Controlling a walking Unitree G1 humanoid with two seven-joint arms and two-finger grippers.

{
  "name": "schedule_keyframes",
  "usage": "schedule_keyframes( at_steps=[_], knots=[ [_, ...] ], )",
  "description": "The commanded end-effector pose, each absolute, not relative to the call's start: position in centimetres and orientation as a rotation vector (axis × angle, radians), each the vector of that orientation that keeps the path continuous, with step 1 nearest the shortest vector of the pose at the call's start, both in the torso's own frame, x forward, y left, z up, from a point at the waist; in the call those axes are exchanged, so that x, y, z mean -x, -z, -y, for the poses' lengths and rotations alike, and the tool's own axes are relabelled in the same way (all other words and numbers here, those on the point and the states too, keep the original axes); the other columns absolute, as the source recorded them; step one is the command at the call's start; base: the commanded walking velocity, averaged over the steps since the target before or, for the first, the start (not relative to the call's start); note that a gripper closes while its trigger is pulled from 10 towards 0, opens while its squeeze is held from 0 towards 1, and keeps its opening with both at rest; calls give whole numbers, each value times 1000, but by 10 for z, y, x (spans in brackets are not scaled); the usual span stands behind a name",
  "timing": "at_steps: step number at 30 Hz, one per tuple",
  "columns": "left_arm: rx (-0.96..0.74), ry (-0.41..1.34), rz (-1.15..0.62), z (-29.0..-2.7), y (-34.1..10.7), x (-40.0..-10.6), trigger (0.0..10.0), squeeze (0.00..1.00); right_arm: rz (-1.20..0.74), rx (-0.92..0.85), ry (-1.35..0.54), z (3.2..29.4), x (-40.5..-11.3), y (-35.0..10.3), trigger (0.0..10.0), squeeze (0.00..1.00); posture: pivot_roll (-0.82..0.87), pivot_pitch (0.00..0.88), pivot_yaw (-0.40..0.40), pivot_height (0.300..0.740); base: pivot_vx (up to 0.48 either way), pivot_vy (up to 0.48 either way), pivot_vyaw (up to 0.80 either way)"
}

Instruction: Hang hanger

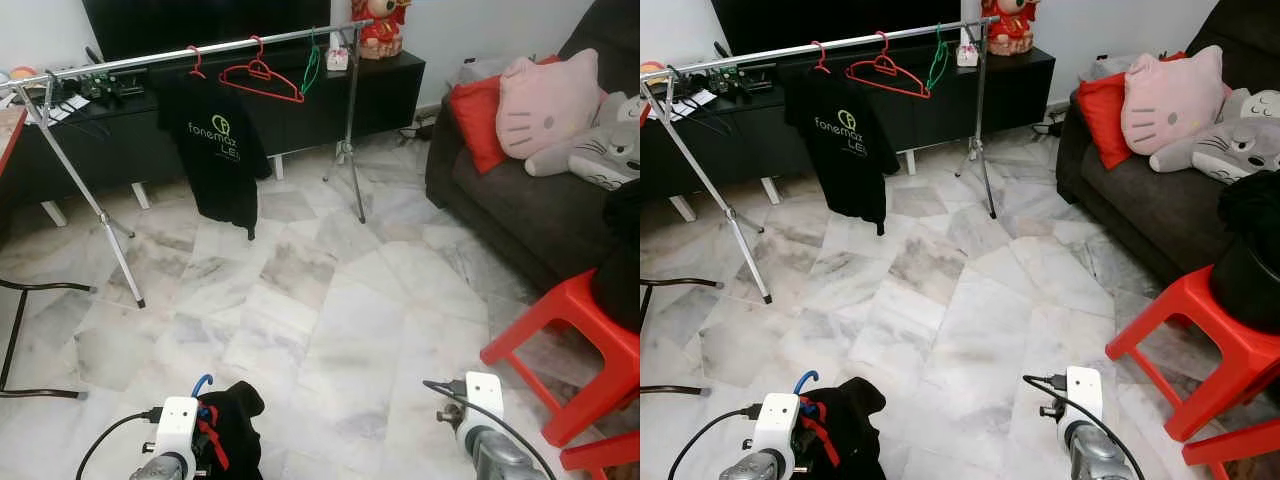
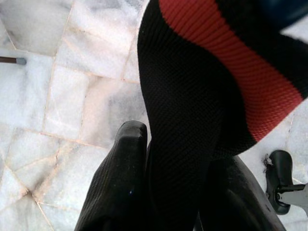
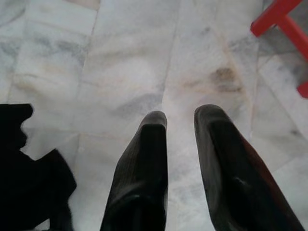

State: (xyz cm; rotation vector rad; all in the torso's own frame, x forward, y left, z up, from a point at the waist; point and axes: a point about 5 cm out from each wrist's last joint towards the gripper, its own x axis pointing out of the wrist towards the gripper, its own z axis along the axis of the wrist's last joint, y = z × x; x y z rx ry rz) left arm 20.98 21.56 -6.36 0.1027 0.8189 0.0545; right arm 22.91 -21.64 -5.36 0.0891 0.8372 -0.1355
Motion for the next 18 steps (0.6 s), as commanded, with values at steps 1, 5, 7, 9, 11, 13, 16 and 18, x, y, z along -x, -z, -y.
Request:
schedule_keyframes(
  at_steps=[1,5,7,9,11,13,16,18],
  knots=[
    [-118,-45,-844,-216,66,-206,10000,0,-860,-105,141,218,-227,55,10000,0,-120,0,-2,740,0,0,0],
    [-116,-32,-900,-214,71,-199,10000,0,-928,-100,164,221,-219,60,10000,0,-117,0,-6,740,0,0,0],
    [-108,-44,-905,-214,72,-198,10000,0,-948,-82,160,222,-216,62,10000,0,-115,0,-8,740,0,0,0],
    [-71,-85,-896,-217,71,-199,10000,0,-970,-59,143,223,-214,63,10000,0,-115,0,-8,740,0,0,0],
    [-25,-122,-868,-220,68,-202,10000,0,-961,-58,133,223,-216,62,10000,0,-115,0,-8,740,0,0,0],
    [-7,-140,-844,-222,66,-205,10000,0,-960,-57,124,221,-214,63,10000,0,-96,0,-17,740,0,0,0],
    [-12,-153,-841,-225,65,-206,10000,0,-981,-37,100,218,-207,68,10000,0,-95,0,-16,740,0,0,0],
    [-10,-159,-837,-226,65,-206,10000,0,-987,-33,96,218,-206,69,10000,0,-97,0,-14,740,0,0,0]
  ],
)
